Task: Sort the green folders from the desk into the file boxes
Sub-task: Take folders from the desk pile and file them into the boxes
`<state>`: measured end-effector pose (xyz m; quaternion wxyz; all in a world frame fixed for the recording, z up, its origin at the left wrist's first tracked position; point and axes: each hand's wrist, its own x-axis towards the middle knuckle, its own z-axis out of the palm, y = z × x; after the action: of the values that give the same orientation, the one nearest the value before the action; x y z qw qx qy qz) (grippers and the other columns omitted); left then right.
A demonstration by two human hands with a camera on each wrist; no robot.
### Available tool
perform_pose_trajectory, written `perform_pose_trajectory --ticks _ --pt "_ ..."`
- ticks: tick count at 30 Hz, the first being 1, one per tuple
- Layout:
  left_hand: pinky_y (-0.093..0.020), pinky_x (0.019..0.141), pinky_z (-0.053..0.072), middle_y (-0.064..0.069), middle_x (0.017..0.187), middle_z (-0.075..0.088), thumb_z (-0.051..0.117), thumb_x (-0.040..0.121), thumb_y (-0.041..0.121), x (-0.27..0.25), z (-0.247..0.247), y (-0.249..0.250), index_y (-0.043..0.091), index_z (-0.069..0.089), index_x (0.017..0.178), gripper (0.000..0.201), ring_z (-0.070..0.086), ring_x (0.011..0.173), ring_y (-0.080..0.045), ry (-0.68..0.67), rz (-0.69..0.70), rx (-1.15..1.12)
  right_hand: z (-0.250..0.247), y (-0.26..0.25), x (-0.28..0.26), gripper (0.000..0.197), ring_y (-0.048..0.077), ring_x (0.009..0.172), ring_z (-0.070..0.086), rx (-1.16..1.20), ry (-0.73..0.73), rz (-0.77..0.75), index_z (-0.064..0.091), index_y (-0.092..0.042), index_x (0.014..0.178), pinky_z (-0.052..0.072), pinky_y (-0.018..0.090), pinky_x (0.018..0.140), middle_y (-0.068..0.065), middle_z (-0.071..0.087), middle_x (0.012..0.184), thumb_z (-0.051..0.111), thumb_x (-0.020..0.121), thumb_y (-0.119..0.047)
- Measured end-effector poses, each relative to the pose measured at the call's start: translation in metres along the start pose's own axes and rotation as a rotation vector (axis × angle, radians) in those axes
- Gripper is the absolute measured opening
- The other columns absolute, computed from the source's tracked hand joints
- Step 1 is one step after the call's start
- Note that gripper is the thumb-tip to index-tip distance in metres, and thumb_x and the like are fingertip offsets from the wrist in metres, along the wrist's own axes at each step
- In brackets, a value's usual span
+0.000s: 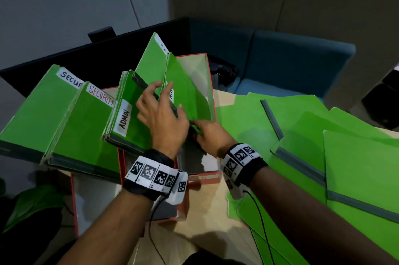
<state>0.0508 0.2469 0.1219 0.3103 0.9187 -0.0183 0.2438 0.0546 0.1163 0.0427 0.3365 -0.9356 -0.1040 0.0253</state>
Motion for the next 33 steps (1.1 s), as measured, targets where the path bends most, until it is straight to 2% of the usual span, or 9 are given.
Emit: perform_pose_trajectory --ticks 2,5,7,9,11,19,23,29,33 --pt "-0.026 0.107 0.023 -0.006 0.133 0.041 0.066 0.081 0.008 -0.007 0.01 0.016 0.018 0.057 0.127 0.048 0.034 0.128 -0.02 -0.028 0.135 -0.201 -0.021 0.002 -0.013 0.025 0.022 0.083 0.058 0.053 0.097 -0.079 0.064 -0.004 0.102 0.041 0.021 0.075 0.015 0.067 0.097 0.056 0.079 0.001" --pt "-0.029 0.109 0.036 -0.007 0.124 0.046 0.061 0.083 -0.003 -0.023 0.031 0.044 0.01 0.06 0.124 0.043 0.045 0.121 -0.015 -0.123 0.259 -0.445 -0.051 0.022 -0.039 0.011 0.016 0.057 0.042 0.091 0.247 -0.108 0.058 -0.008 0.072 0.038 0.028 0.056 0.01 0.06 0.066 0.057 0.077 0.002" --pt "-0.033 0.106 0.041 -0.006 0.122 0.047 0.059 0.084 -0.005 -0.034 0.048 0.066 0.009 0.061 0.121 0.04 0.047 0.118 -0.011 -0.192 0.294 -0.534 -0.067 0.046 -0.057 0.012 0.018 0.056 0.047 0.072 0.314 -0.032 0.064 -0.013 0.078 0.04 0.027 0.056 0.007 0.065 0.068 0.057 0.081 -0.003" --pt "-0.035 0.1 0.045 -0.002 0.121 0.047 0.059 0.085 -0.005 -0.046 0.067 0.087 0.01 0.062 0.119 0.037 0.048 0.116 -0.007 -0.264 0.308 -0.588 -0.084 0.069 -0.078 0.019 0.018 0.069 0.063 0.04 0.322 0.08 0.071 -0.018 0.094 0.048 0.026 0.066 0.001 0.073 0.084 0.056 0.087 -0.01" --pt "-0.032 0.094 0.049 0.003 0.12 0.047 0.058 0.086 -0.004 -0.058 0.084 0.107 0.016 0.063 0.117 0.037 0.048 0.115 -0.004 -0.344 0.32 -0.631 -0.098 0.096 -0.102 0.022 0.015 0.08 0.068 0.033 0.338 0.196 0.072 -0.02 0.104 0.052 0.029 0.076 -0.001 0.074 0.095 0.057 0.089 -0.014" --pt "-0.033 0.086 0.054 0.001 0.114 0.053 0.058 0.086 -0.005 -0.12 0.149 0.162 0.014 0.065 0.111 0.032 0.053 0.1 -0.009 -0.623 0.438 -0.681 -0.134 0.203 -0.223 0.025 0.023 0.09 0.067 -0.049 0.4 0.626 0.07 -0.023 0.108 0.054 0.037 0.08 0.003 0.074 0.099 0.057 0.088 -0.019" --pt "-0.032 0.089 0.052 0.001 0.115 0.053 0.058 0.087 -0.002 -0.157 0.178 0.183 0.017 0.065 0.111 0.031 0.053 0.102 -0.009 -0.83 0.368 -0.606 -0.145 0.254 -0.301 0.028 0.026 0.083 0.067 -0.074 0.378 0.886 0.068 -0.021 0.113 0.055 0.038 0.077 0.009 0.072 0.101 0.053 0.09 -0.017" --pt "-0.02 0.091 0.046 0.002 0.124 0.049 0.056 0.091 0.003 -0.186 0.205 0.195 0.019 0.061 0.118 0.031 0.052 0.11 -0.012 -1.039 0.302 -0.452 -0.146 0.3 -0.376 0.034 0.03 0.103 0.061 -0.094 0.36 1.176 0.063 -0.017 0.123 0.049 0.035 0.086 0.011 0.063 0.123 0.056 0.089 -0.013" --pt "-0.032 0.091 0.053 -0.004 0.129 0.053 0.054 0.093 0.004 -0.198 0.223 0.196 0.015 0.058 0.125 0.033 0.059 0.102 -0.018 -1.148 0.189 -0.369 -0.145 0.322 -0.404 0.038 0.035 0.11 0.057 -0.085 0.386 1.275 0.061 -0.013 0.124 0.05 0.041 0.092 0.017 0.059 0.125 0.058 0.086 -0.012"
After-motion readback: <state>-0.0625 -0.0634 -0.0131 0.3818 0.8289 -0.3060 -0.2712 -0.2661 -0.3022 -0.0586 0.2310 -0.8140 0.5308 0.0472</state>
